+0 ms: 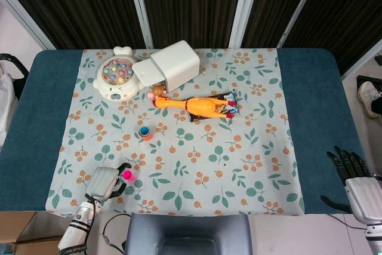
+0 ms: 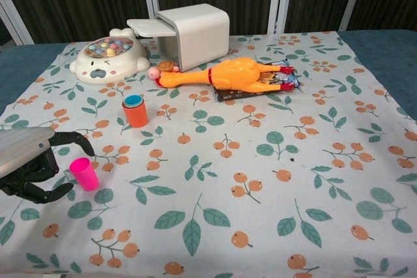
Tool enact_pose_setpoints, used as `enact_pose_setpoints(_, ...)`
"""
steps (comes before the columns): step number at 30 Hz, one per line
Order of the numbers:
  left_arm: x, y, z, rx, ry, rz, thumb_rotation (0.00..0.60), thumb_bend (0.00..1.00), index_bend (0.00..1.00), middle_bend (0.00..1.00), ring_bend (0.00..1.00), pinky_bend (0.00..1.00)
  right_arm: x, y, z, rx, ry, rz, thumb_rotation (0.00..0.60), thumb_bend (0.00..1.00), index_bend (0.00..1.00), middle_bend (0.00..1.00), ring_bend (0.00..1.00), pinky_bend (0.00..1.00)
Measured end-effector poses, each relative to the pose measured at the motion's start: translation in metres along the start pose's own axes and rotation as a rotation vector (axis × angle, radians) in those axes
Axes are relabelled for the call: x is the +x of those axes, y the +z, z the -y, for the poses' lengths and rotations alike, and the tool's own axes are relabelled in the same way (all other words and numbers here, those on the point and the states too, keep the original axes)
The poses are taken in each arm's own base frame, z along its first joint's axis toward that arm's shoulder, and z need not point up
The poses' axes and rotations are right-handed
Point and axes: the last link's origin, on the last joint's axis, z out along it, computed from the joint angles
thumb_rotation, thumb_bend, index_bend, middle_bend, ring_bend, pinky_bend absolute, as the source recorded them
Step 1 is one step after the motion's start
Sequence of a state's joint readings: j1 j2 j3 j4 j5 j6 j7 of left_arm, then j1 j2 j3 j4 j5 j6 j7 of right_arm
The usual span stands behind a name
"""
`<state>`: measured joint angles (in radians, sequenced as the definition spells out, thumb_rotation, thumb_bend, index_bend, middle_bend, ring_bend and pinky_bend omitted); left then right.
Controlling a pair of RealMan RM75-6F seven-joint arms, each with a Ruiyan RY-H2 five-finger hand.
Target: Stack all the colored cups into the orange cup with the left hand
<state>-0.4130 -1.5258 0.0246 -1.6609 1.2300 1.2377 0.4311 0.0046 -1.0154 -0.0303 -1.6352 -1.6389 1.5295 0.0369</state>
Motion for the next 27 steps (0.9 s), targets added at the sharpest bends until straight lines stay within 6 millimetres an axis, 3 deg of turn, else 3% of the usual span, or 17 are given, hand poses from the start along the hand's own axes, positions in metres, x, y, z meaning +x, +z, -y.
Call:
enact_pose_setpoints(10, -0.0029, 0.0064, 0.0045, 0.017, -0.018, -0.001, 0.6, 0.37, 0.43, 1.0, 1.0, 1.0, 0.0, 0.0003, -0.0001, -0.001, 0.0, 0.0, 0.6, 0.21, 0.0, 0.0, 0.0, 0.0)
enact_pose_setpoints(27, -0.006, 0.0095, -0.0046, -0.003, -0.049, 0.001, 0.6, 0.37, 0.48, 1.0, 1.0, 1.0, 0.0011, 0.0007, -0.0002, -0.001, 0.006, -0.005, 0.6, 0.2, 0.0, 0.0, 0.0, 0.0)
